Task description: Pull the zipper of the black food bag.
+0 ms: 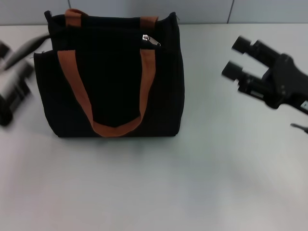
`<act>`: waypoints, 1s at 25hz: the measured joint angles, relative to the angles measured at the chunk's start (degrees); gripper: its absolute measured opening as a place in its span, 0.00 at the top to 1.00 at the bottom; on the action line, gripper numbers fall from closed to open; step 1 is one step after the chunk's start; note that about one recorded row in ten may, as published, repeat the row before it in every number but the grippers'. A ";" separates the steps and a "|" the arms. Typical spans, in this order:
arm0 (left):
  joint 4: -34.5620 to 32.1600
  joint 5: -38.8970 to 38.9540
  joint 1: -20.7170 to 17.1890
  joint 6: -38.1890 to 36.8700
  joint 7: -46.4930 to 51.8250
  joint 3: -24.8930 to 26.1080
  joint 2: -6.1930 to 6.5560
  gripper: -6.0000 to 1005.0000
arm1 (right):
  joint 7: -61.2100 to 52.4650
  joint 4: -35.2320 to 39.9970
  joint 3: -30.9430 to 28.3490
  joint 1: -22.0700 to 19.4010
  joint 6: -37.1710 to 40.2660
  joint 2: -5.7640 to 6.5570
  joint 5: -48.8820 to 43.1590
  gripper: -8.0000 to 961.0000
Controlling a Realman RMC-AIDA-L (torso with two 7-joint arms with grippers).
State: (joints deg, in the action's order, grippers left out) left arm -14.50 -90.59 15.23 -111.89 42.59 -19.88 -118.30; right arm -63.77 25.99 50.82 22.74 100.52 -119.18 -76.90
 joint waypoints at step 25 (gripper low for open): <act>-7.46 -23.77 2.08 5.71 -0.01 -16.01 -0.05 0.17 | 13.52 -0.82 16.27 1.16 -4.41 -0.42 -17.28 0.17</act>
State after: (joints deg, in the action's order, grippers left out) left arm -21.96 -114.36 17.31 -106.18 42.58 -35.89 -118.35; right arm -50.25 25.17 67.09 23.90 96.11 -119.61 -94.18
